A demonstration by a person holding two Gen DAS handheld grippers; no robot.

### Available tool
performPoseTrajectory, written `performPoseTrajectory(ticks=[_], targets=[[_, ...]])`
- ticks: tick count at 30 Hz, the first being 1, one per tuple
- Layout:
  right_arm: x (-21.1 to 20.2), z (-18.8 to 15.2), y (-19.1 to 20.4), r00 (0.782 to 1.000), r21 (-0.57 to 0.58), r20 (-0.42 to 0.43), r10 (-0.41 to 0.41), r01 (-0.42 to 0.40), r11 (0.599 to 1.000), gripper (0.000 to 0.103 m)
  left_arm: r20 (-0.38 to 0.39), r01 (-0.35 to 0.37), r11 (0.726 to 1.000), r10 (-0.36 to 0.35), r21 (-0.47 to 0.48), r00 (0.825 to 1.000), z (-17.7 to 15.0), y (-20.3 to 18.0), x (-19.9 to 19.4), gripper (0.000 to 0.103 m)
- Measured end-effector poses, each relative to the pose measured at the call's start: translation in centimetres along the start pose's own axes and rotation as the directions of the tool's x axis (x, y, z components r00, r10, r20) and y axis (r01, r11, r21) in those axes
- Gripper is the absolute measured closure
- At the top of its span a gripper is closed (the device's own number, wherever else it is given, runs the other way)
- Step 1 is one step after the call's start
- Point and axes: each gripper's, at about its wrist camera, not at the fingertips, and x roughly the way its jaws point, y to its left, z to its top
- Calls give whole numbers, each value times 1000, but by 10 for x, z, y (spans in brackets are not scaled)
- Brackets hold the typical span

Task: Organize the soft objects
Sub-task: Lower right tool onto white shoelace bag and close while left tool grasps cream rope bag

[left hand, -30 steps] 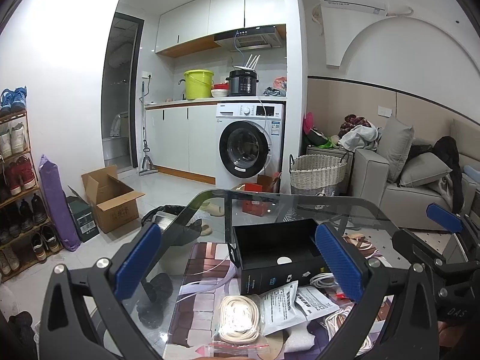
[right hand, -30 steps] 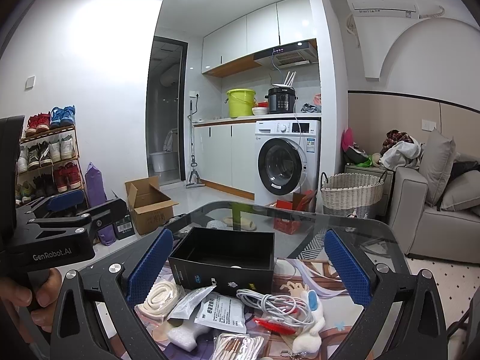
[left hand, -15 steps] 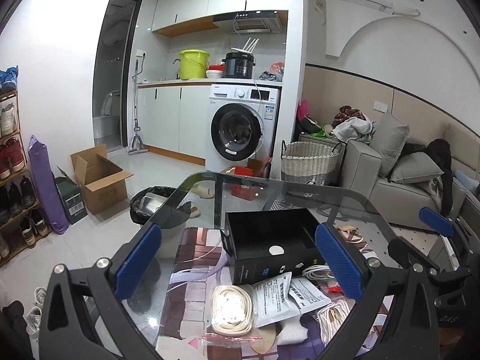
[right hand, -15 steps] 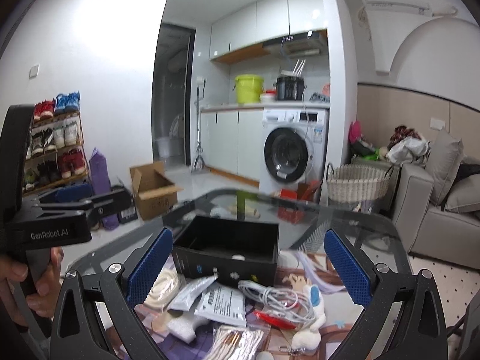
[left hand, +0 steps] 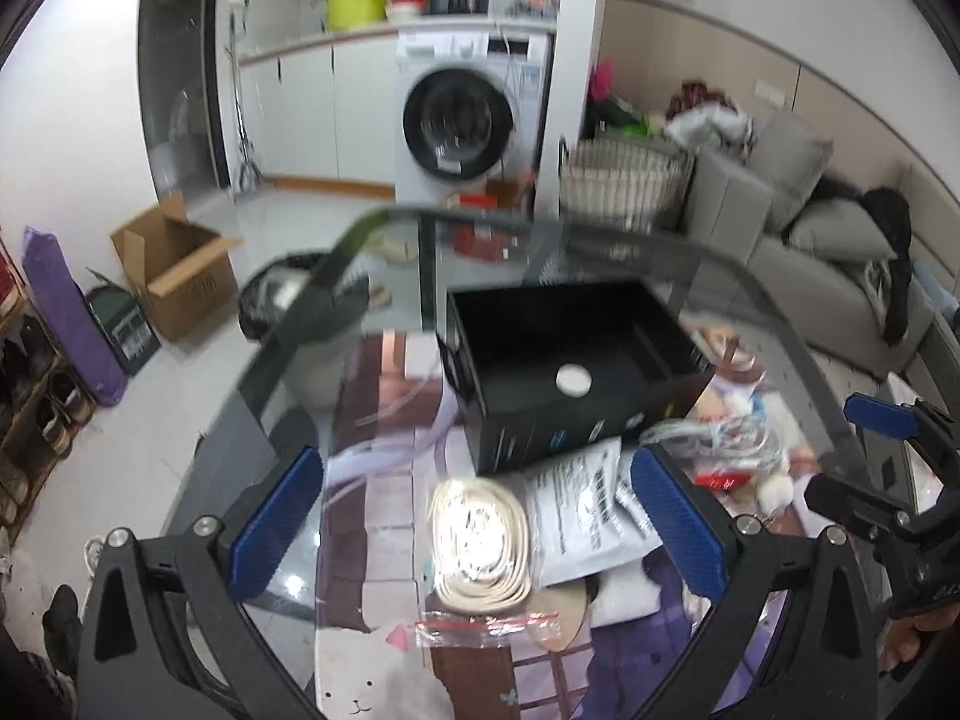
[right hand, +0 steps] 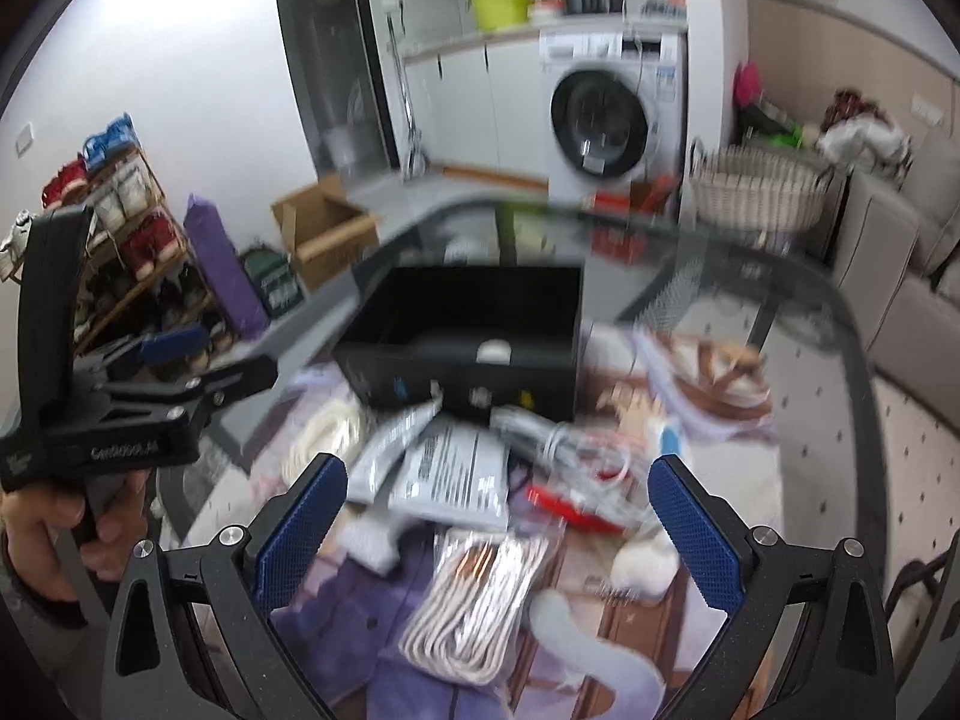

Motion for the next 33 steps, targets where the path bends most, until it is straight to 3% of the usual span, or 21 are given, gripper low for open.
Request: performPoseTrajectory(ticks=[4,11,15,20,25,26,29,30,33], targets=[[32,-17,2,990,13,-135,41,-40,999,0,-104,-22,999,25,30,994,-6,-1,27,0],[63,-42,3,965,-14,-260,40,-45,999,5,-255,-16,998,32,64,966,-26,-1,63,2],[73,-52,4,953,-23,-302,38,-47,999,6,-284,-37,997,57,74,957,-29,0,72,11],[80,-61,7,946,-37,-323,27,-42,998,6,-317,-32,996,57,85,947,-32,-4,85,12],[87,-67,13,939,-58,-344,12,-34,998,9,-310,-32,989,75,142,948,-34,-17,88,12],[94,-66,16,937,-67,-350,6,-31,997,14,-312,-35,989,78,140,947,-34,-16,89,15],[100,-72,23,933,-107,-359,-16,-24,994,25,-352,-16,993,58,120,934,-36,-11,95,43],[101,-74,28,935,-144,-353,-37,-16,990,32,-347,18,995,18,98,938,-36,-9,92,48],[103,-80,37,937,-211,-344,-58,-17,977,47,-358,27,994,12,105,934,-36,-5,87,54]])
